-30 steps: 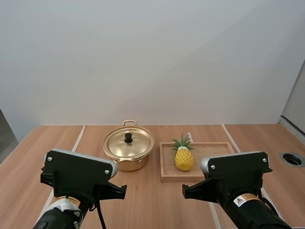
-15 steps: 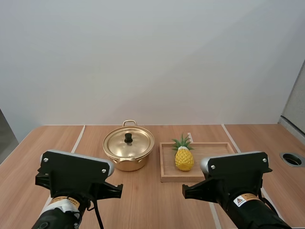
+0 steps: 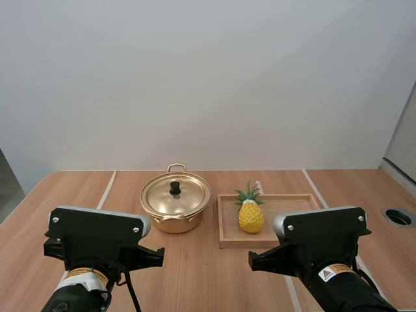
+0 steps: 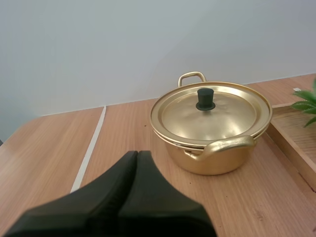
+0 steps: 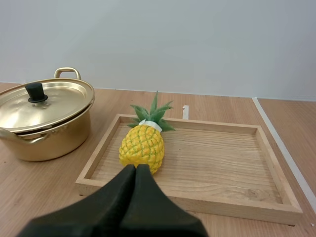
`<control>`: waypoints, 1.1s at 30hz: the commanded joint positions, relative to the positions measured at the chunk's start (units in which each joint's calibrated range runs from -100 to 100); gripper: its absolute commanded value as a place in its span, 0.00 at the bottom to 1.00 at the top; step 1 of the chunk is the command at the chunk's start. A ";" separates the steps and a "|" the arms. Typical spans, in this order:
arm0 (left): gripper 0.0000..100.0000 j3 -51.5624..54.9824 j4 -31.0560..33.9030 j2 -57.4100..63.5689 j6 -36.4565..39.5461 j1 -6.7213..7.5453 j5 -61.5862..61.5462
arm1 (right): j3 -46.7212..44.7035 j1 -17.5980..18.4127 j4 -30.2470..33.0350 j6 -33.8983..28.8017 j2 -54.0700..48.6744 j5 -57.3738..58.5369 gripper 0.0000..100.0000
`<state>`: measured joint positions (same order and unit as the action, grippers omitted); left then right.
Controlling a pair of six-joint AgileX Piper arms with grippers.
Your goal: Open the pot, put the grape inside, and close it
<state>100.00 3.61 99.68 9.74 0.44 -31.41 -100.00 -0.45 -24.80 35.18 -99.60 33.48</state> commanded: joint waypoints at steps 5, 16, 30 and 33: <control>0.00 0.00 -1.68 0.32 0.70 0.30 1.44 | 0.00 0.08 -0.23 0.25 -0.40 -0.28 0.00; 0.00 0.00 -1.68 0.32 0.60 0.30 2.18 | 0.00 0.08 -0.23 0.25 -0.40 -0.28 0.00; 0.00 0.00 -1.68 0.32 0.60 0.30 2.18 | 0.00 0.08 -0.23 0.25 -0.40 -0.28 0.00; 0.00 0.00 -1.68 0.32 0.60 0.30 2.18 | 0.00 0.08 -0.22 0.25 -0.40 0.30 0.00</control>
<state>100.00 2.92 99.68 9.74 0.58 -31.24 -100.00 -0.45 -24.80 35.18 -99.60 33.48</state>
